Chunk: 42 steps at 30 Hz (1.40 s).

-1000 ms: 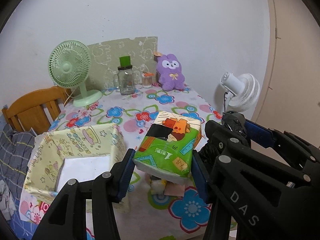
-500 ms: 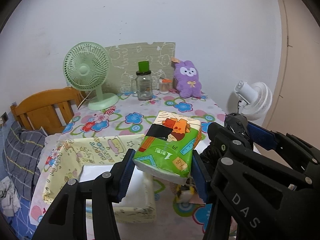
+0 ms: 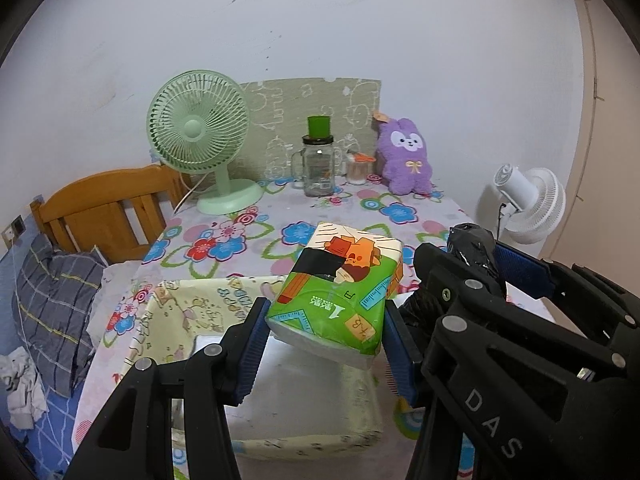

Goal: Organize soft objects
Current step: 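Carry both items into the fabric box and open both tools to release them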

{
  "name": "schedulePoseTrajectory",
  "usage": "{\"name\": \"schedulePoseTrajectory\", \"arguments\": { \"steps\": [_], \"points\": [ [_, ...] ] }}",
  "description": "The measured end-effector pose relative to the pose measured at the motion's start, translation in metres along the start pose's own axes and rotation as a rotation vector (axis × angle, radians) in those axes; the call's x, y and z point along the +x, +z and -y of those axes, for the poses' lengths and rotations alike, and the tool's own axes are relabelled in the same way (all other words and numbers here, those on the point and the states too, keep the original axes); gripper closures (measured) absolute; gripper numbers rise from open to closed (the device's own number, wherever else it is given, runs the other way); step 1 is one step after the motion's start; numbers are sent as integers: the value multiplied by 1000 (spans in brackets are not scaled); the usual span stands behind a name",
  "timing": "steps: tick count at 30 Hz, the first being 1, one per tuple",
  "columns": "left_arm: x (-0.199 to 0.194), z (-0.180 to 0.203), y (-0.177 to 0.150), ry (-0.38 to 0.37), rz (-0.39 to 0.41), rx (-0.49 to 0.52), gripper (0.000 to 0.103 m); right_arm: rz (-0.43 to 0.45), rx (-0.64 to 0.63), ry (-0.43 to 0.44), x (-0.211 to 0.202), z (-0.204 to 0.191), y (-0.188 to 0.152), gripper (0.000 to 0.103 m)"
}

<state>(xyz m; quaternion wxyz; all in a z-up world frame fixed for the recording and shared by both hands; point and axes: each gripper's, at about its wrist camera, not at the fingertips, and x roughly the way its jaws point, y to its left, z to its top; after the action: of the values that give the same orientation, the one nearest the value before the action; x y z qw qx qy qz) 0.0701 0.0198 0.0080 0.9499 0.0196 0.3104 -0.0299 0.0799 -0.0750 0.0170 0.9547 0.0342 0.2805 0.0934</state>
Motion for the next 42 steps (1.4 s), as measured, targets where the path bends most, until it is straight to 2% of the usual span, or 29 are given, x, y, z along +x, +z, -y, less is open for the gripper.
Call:
{"name": "schedulePoseTrajectory", "arguments": {
  "steps": [15,22,34,36,37,40,42],
  "points": [
    [27,-52,-5,70,-58,-49,47,-54,-44,80,47,-44,1,57],
    [44,-70,-14,95,-111,-44,46,-99,-63,115,71,-63,-5,57],
    [70,-90,-28,76,-202,-60,44,-178,-83,121,102,-78,-14,57],
    [70,-91,-29,84,-197,-53,40,-187,-94,114,105,-81,-14,55],
    [70,-91,-29,86,-199,-54,32,-191,-105,100,106,-82,-14,52],
    [70,-94,-30,77,-202,-69,23,-197,-120,97,107,-83,-15,35],
    [70,-94,-29,73,-202,-74,19,-187,-118,107,105,-82,-15,31]
  ]
}}
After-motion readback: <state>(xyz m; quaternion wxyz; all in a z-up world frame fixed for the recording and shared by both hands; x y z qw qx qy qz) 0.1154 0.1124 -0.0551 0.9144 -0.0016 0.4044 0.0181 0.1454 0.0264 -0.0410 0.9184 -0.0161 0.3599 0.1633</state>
